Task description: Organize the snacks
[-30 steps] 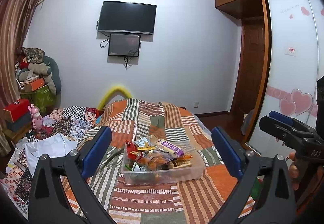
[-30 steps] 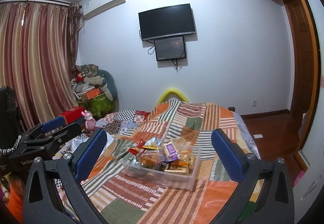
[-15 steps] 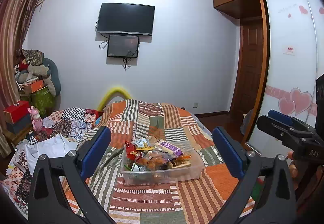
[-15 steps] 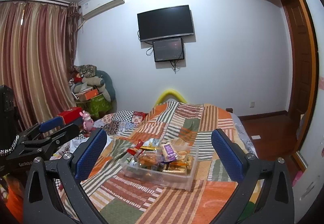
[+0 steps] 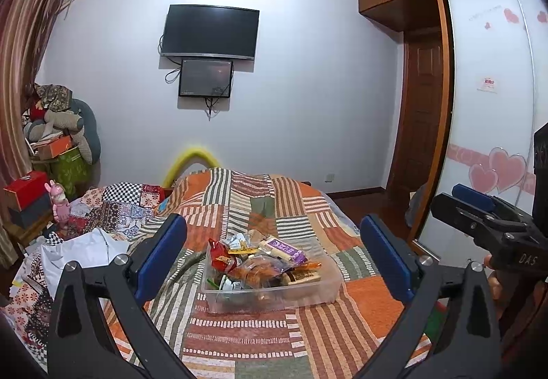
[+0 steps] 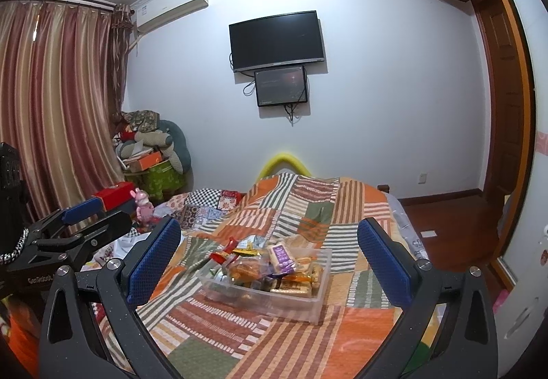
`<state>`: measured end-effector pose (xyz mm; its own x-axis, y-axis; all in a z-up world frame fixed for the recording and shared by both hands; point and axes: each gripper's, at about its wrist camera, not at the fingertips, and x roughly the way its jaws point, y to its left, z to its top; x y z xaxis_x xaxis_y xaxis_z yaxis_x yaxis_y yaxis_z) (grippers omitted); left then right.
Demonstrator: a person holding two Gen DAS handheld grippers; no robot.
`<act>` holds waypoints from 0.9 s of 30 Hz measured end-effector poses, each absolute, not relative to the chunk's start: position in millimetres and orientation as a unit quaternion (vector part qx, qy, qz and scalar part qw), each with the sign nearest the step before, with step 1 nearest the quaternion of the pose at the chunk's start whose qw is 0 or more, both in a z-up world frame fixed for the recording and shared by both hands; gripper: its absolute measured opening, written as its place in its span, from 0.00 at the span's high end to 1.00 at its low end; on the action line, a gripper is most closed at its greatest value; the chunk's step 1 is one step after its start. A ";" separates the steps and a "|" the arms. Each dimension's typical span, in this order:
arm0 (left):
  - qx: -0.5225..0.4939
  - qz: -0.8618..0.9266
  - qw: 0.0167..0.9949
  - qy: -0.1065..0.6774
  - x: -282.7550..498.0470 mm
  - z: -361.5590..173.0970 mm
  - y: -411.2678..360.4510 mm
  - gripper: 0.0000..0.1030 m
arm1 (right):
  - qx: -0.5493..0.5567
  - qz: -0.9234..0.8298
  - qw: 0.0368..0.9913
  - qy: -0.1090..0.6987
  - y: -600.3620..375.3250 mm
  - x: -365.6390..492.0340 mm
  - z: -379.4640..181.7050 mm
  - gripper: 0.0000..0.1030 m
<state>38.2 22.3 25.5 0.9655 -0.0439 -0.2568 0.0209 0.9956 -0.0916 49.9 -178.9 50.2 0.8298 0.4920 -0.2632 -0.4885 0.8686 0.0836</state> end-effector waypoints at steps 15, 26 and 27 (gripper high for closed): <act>-0.059 -0.024 0.988 0.141 41.2 22.9 28.5 0.00 | 0.003 0.250 0.959 0.136 -178.5 47.1 52.5 0.00; -0.059 -0.026 0.987 0.148 43.4 21.3 28.8 0.00 | 0.002 0.250 0.959 0.137 -177.9 47.7 51.9 0.00; -0.060 -0.026 0.987 0.149 43.9 20.8 28.9 0.00 | 0.002 0.250 0.959 0.137 -178.1 47.7 52.0 0.00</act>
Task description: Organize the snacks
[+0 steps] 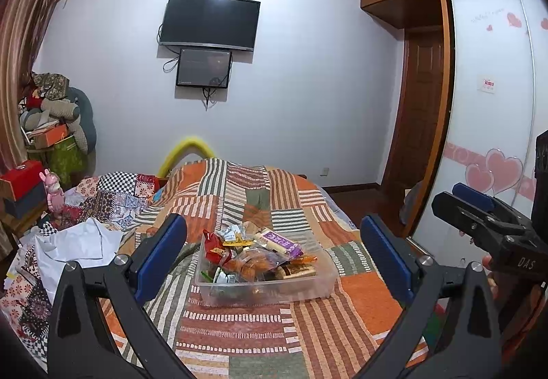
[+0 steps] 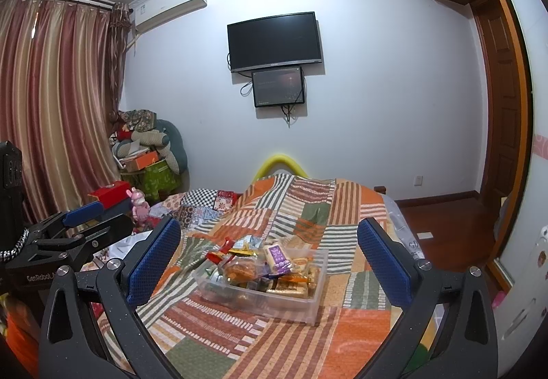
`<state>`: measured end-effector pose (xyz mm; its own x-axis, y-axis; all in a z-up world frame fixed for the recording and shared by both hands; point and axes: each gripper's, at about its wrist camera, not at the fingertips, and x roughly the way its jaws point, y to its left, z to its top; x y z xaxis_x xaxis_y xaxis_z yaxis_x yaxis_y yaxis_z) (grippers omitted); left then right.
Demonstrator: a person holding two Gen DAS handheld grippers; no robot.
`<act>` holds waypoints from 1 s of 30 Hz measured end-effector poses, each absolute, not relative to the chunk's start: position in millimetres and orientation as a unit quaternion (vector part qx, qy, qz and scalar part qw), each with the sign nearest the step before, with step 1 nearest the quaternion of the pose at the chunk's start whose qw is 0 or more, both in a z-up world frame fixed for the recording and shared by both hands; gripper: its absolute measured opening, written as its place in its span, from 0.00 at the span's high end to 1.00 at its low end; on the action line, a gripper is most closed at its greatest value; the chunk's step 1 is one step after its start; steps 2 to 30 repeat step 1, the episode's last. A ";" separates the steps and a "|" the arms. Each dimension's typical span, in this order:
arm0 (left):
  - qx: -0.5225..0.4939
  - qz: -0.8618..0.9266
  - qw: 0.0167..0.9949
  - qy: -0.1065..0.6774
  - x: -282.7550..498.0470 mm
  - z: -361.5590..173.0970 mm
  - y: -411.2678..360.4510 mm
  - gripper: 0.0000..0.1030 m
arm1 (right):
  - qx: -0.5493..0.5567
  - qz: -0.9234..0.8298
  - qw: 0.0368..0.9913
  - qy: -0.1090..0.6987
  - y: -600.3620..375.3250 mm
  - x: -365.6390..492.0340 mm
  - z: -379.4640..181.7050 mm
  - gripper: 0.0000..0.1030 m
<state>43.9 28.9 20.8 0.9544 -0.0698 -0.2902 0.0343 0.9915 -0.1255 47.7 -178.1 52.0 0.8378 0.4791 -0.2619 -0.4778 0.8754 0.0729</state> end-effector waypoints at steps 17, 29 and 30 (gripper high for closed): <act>-0.060 -0.026 0.987 0.149 43.8 20.6 29.7 0.00 | 0.002 0.250 0.959 0.137 -178.1 47.7 52.0 0.00; -0.060 -0.026 0.987 0.149 43.8 20.6 29.7 0.00 | 0.002 0.250 0.959 0.137 -178.1 47.7 52.0 0.00; -0.060 -0.026 0.987 0.149 43.8 20.6 29.7 0.00 | 0.002 0.250 0.959 0.137 -178.1 47.7 52.0 0.00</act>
